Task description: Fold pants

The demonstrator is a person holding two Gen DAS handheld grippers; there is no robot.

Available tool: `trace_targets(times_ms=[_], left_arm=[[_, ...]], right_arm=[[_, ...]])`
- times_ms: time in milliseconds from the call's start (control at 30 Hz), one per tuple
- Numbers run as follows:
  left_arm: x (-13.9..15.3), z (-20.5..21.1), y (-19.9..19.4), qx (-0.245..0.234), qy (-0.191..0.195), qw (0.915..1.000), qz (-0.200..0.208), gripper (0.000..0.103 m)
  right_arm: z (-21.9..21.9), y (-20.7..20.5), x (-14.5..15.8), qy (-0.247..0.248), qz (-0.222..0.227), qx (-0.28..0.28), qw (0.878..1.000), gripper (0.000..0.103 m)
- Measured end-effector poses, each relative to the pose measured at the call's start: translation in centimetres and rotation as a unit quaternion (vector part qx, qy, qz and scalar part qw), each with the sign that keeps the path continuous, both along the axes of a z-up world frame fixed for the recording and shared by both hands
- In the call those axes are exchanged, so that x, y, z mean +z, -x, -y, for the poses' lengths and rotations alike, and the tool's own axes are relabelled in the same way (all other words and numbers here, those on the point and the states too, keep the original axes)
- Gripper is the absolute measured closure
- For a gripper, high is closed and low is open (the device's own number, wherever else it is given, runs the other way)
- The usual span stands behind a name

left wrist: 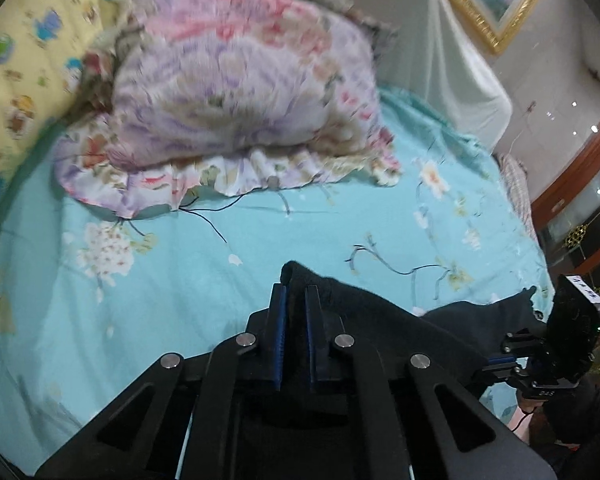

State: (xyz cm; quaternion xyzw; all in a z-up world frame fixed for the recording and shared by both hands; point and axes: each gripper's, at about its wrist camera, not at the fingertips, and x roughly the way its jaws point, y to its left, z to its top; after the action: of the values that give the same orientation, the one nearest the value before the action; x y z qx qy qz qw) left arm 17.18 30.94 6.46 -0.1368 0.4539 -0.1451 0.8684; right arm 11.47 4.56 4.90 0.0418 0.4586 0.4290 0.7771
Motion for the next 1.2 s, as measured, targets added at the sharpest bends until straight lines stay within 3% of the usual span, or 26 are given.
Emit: trace_targets(times_ms=[233, 733, 833, 867, 900, 967, 1067, 1200], left_arm=[[0.5, -1.3, 6.3, 0.034, 0.025, 0.998, 0.046, 0.097], [-3.4, -3.1, 13.5, 0.126, 0.099, 0.9866, 0.032, 0.101], [-2.4, -2.3, 14.2, 0.132, 0.085, 0.9867, 0.043, 0.088], [-1.9, -2.1, 14.2, 0.126, 0.079, 0.9877, 0.048, 0.069], [-1.4, -1.8, 13.8, 0.119, 0.069, 0.9892, 0.051, 0.041], [-0.4, -1.4, 12.7, 0.114, 0.04, 0.9911, 0.056, 0.023], [0.8, -0.7, 10.2, 0.088, -0.007, 0.9943, 0.06, 0.023], [1.8, 0.4, 7.0, 0.01, -0.034, 0.9976, 0.06, 0.023]], right_arm=[[-0.9, 2.8, 0.0, 0.015, 0.029, 0.03, 0.999, 0.096], [-2.5, 6.5, -1.3, 0.078, 0.087, 0.068, 0.991, 0.097], [-2.6, 6.8, -1.3, 0.084, 0.094, 0.07, 0.99, 0.097], [-2.7, 6.9, -1.3, 0.087, 0.097, 0.071, 0.989, 0.097], [-2.8, 7.0, -1.3, 0.089, 0.099, 0.073, 0.988, 0.097], [-2.9, 7.0, -1.3, 0.091, 0.1, 0.075, 0.988, 0.096], [-2.9, 6.9, -1.2, 0.091, 0.098, 0.074, 0.988, 0.096], [-2.8, 6.9, -1.3, 0.088, 0.091, 0.071, 0.989, 0.096]])
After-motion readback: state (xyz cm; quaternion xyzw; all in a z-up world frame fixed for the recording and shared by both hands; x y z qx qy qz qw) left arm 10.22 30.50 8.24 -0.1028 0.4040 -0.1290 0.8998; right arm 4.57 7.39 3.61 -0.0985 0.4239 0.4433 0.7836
